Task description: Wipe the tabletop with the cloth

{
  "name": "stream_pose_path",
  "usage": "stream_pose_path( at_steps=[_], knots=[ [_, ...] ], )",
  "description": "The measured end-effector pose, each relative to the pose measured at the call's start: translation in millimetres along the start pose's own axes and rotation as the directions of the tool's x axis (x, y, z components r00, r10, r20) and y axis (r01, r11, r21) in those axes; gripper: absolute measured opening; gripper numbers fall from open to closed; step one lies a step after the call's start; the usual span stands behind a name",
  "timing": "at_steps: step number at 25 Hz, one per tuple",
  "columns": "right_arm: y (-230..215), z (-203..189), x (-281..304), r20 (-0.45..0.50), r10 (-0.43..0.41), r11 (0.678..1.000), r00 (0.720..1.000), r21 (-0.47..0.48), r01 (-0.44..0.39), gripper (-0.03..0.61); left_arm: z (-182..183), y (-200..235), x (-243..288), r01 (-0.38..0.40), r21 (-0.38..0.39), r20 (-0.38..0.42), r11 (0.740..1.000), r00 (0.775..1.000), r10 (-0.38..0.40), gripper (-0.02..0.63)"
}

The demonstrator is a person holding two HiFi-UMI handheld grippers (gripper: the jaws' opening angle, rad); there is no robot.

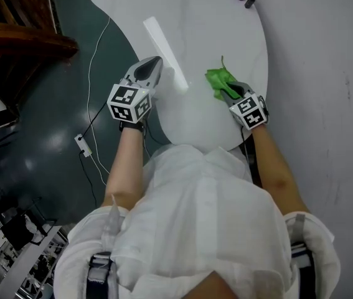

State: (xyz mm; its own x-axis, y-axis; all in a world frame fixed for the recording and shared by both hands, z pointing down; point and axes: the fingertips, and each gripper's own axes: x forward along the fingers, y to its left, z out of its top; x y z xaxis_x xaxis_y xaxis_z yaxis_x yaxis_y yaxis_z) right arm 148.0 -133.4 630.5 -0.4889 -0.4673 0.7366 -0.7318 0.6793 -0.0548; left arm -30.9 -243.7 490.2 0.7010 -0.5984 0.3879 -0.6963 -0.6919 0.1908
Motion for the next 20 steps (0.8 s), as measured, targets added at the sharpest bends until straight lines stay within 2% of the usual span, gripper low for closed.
stream_pose_path(
  at_steps=[4,9,14,20],
  knots=[
    [-30,-19,-17,0.007,-0.084,0.994,0.996,0.078,0.083,0.091,-2,-9,6,0.017,0.009,-0.010,1.000,1.000,-0.017,0.018],
    [-60,-43,-36,-0.012,-0.168,0.968,0.986,0.187,0.167,0.089,-7,-15,11,0.029,0.013,-0.019,0.999,0.999,-0.029,0.018],
    [-78,-56,-50,-0.021,-0.248,0.928,0.969,0.281,0.243,0.090,-10,-14,7,0.028,0.008,-0.019,1.000,0.999,-0.028,0.018],
    [-79,-63,-54,-0.043,-0.344,0.872,0.938,0.354,0.337,0.091,-24,-8,-6,0.024,-0.002,-0.029,1.000,0.999,-0.024,0.018]
  ],
)
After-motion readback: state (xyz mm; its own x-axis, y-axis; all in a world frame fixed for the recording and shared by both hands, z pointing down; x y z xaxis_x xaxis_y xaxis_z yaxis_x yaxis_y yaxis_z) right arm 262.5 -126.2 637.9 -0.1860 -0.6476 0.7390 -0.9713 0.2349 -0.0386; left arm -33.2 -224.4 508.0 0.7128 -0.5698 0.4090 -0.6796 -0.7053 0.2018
